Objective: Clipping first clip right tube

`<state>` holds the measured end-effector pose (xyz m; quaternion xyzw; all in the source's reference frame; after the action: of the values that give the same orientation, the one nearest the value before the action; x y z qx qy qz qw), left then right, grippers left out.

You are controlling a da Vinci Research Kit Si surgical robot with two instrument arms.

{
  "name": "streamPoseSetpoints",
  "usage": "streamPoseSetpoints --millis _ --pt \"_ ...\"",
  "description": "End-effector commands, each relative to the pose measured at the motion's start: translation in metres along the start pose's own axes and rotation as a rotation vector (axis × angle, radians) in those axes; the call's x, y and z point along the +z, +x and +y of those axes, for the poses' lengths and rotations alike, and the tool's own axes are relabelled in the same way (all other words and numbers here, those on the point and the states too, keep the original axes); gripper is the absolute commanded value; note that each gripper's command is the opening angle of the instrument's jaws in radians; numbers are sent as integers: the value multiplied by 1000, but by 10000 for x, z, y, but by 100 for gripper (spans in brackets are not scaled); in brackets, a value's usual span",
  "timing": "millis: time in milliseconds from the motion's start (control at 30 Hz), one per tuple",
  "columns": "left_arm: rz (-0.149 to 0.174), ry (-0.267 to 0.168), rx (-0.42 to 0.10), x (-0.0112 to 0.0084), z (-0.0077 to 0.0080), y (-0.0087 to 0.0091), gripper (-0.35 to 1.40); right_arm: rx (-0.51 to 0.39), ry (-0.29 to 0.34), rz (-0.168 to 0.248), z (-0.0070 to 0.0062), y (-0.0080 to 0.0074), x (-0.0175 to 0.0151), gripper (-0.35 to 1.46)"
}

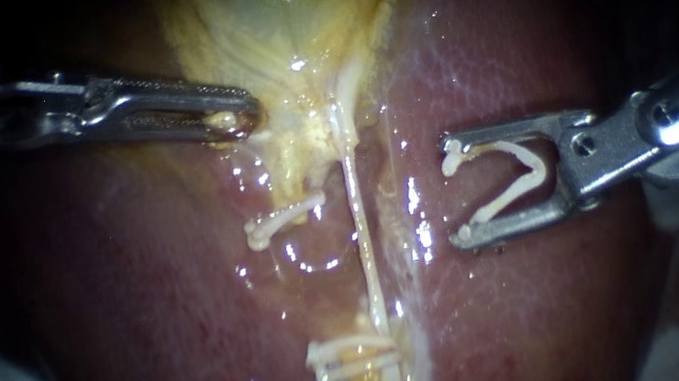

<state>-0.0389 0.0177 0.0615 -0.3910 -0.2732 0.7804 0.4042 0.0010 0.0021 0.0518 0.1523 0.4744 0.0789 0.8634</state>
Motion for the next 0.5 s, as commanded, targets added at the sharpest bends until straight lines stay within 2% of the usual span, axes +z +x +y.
streamPoseSetpoints --millis 33,133,233,400,500 --pt "-1 -1 0 -2 0 0 -35 0 0 0 0 0 0 50" --pt "-1 -3 -5 -22 6 8 -35 0 3 0 -1 0 0 50" --pt "5 14 -14 -54 14 21 -35 0 3 0 -1 0 0 50" --pt "47 39 6 -108 32 47 -35 0 9 2 -2 0 0 50" --pt "59 39 16 -118 38 58 -35 -1 16 3 -2 0 3 50"
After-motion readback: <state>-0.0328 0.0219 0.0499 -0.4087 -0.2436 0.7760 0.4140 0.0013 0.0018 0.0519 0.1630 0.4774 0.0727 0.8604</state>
